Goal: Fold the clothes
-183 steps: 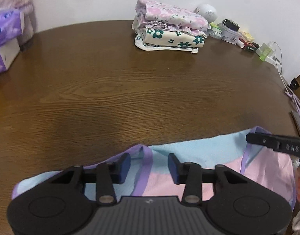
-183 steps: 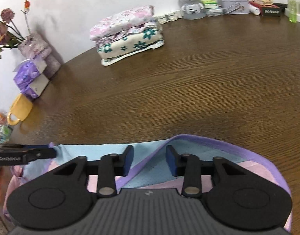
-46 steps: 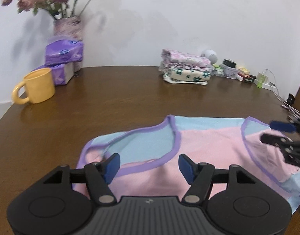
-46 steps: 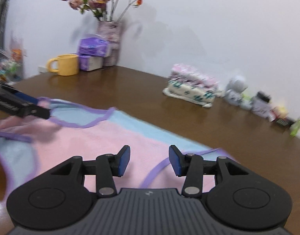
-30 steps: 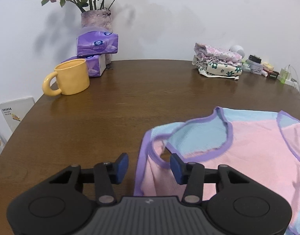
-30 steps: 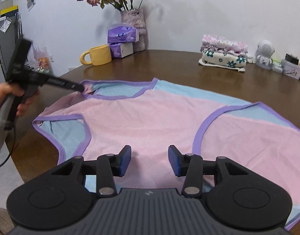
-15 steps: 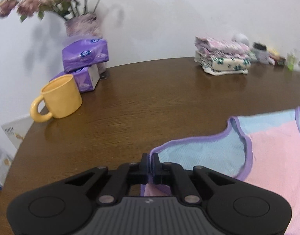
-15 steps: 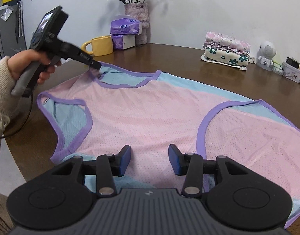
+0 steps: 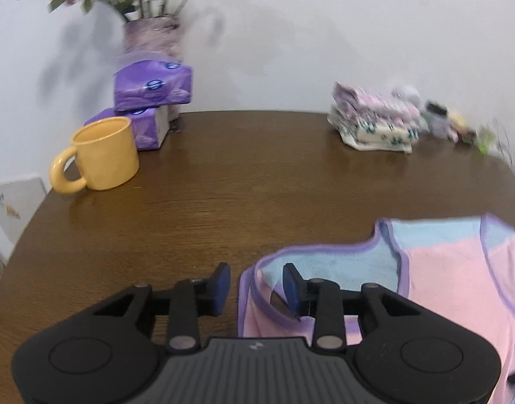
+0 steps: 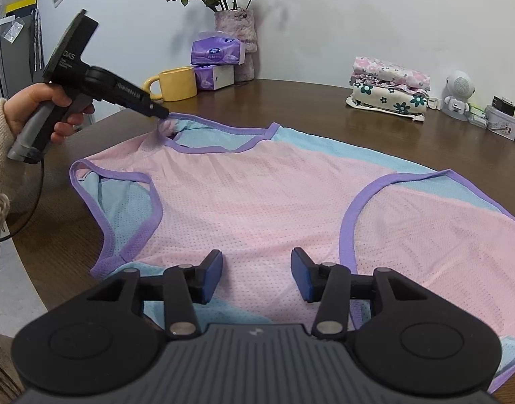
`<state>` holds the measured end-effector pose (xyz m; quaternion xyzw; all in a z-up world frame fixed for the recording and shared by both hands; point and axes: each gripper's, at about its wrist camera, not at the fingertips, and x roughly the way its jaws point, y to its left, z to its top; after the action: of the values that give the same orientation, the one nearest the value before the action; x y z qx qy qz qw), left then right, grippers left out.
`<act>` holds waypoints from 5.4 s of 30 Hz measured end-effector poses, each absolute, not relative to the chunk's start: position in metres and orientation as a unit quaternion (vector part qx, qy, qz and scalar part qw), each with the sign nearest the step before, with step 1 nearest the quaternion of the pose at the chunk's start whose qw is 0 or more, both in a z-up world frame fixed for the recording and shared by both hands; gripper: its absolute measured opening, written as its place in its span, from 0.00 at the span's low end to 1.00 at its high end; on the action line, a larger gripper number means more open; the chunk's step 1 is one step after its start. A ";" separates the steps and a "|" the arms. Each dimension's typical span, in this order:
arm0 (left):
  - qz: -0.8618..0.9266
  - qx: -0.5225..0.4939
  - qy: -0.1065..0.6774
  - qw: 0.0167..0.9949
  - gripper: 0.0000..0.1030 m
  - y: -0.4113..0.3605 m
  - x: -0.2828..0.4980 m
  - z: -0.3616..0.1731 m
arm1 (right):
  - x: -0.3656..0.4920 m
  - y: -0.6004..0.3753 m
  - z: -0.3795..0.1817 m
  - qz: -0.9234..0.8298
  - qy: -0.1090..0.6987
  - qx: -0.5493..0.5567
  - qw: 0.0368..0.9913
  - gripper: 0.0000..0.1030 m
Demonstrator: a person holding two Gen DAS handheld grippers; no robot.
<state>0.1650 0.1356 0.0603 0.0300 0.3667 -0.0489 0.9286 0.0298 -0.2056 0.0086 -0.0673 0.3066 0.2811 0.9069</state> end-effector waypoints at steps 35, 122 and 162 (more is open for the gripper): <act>-0.114 0.066 0.393 0.910 0.21 0.132 0.149 0.041 | 0.044 -0.229 0.034 0.245 0.295 -0.030 0.923 0.46; -0.307 0.105 0.367 0.872 0.21 -0.005 0.019 0.028 | 0.012 -0.305 0.024 0.208 0.402 -0.058 0.890 0.27; -0.078 0.034 0.383 0.920 0.37 0.065 0.061 0.033 | 0.036 -0.366 0.016 0.129 0.372 -0.010 0.919 0.40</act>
<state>0.0607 0.0647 0.0334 0.0338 0.3826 -0.0784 0.9200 0.0359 -0.3657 0.0157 -0.0102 0.3723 0.1295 0.9190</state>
